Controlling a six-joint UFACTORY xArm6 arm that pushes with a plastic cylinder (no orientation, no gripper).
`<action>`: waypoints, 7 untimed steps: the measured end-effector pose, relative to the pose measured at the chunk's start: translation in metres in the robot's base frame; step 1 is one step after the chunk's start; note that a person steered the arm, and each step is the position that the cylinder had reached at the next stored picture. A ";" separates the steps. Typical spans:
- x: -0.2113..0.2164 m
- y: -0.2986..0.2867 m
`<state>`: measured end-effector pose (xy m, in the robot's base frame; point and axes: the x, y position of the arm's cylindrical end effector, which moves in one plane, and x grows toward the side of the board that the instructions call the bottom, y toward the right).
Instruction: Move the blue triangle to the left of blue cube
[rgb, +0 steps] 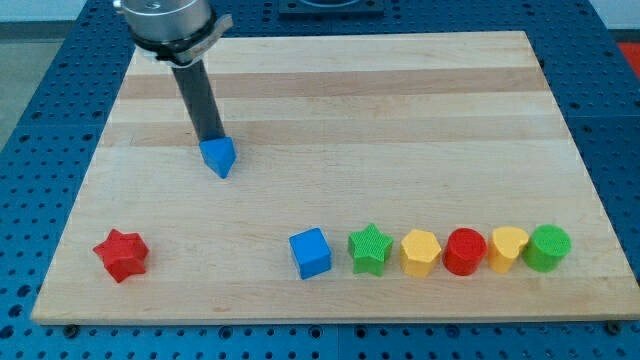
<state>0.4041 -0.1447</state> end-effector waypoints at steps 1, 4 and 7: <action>0.007 0.015; 0.076 0.021; 0.128 0.021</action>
